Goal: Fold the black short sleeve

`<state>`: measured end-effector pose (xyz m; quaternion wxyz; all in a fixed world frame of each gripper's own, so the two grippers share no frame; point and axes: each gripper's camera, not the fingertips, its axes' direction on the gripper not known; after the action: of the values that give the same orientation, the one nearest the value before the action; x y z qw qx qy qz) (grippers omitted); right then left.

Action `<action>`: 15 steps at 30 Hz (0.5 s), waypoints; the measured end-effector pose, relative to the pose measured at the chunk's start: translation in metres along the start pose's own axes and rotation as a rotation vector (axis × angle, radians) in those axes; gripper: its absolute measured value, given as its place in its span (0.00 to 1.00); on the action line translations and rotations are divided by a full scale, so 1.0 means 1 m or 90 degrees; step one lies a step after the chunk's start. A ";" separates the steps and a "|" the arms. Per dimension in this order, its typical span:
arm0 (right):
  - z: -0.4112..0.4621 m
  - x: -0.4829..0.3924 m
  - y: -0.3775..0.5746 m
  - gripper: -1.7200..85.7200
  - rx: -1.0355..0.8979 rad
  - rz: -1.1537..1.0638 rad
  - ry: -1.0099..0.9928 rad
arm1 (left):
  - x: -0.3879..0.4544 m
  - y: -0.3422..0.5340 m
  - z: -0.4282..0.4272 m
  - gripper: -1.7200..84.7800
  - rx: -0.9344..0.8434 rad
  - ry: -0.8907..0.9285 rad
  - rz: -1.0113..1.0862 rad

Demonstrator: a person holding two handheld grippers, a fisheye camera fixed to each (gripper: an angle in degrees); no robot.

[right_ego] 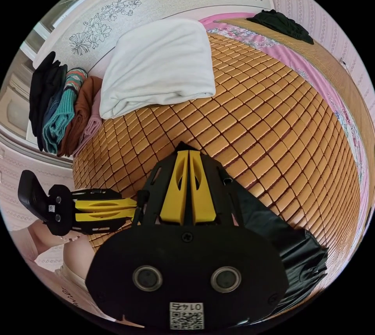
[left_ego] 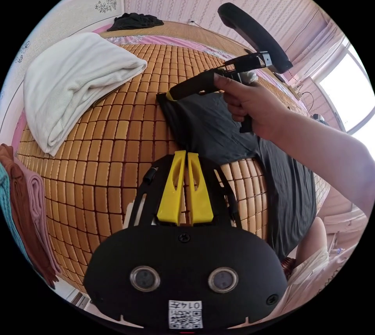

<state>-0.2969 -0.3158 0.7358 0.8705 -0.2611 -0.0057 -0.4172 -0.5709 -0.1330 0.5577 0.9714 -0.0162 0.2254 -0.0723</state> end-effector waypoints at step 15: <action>0.005 -0.019 0.083 0.02 0.058 -0.066 -0.013 | 0.001 0.047 0.024 0.02 0.030 0.006 -0.081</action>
<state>-0.2478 -0.2566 0.6983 0.8585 -0.2244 -0.0471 -0.4587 -0.5531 -0.0870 0.5762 0.9640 -0.0072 0.2265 -0.1394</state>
